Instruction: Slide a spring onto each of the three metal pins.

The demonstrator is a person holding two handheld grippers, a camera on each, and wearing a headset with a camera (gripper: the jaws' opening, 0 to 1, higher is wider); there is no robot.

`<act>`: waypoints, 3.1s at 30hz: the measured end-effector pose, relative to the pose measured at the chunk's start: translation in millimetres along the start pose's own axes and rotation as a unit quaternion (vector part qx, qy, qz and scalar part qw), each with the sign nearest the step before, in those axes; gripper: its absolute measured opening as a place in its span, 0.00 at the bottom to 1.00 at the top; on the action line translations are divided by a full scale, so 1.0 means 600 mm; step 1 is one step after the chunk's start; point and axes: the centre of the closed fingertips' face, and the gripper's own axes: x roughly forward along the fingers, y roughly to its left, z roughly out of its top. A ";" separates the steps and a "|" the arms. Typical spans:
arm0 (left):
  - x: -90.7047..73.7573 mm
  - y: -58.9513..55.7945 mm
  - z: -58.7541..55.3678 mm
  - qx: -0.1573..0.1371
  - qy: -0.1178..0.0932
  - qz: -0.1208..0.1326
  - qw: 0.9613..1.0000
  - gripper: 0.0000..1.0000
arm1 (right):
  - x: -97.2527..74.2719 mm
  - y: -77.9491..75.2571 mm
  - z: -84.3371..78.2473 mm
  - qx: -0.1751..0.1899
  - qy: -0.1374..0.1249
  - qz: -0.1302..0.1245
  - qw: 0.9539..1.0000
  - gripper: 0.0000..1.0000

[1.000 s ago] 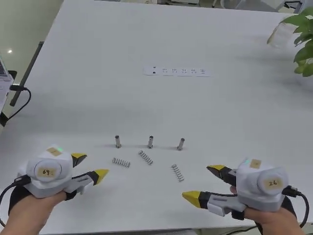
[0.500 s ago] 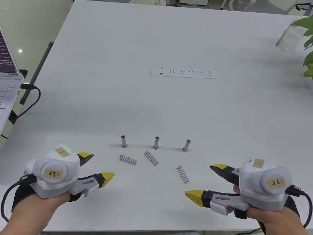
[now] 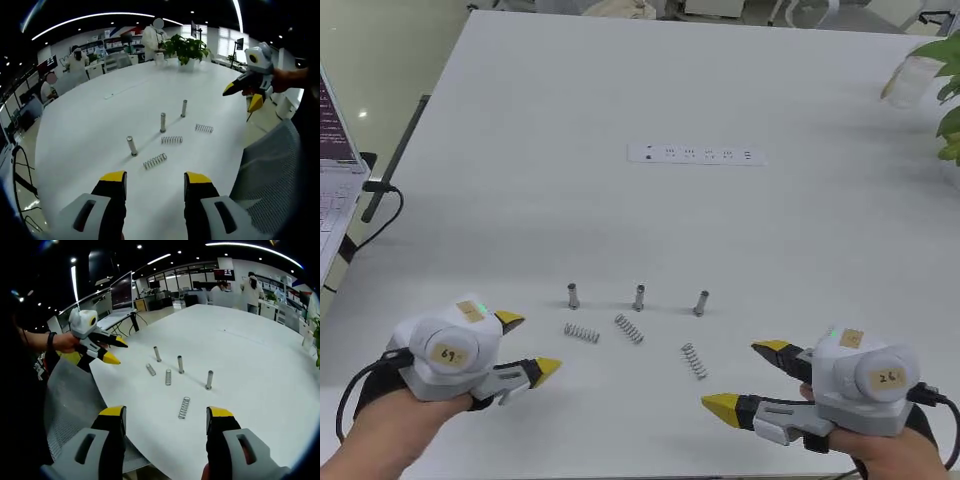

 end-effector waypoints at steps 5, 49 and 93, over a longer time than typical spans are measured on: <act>0.009 -0.006 0.000 0.023 0.009 -0.011 1.000 0.39 | -0.001 0.001 -0.004 -0.004 0.004 -0.001 1.000 0.64; 0.118 -0.025 0.001 0.108 0.059 -0.074 0.990 0.23 | -0.015 -0.003 -0.029 0.003 0.016 -0.008 1.000 0.63; 0.138 -0.007 -0.069 0.037 0.129 -0.081 0.988 0.03 | -0.018 0.000 -0.025 0.003 0.015 -0.010 1.000 0.63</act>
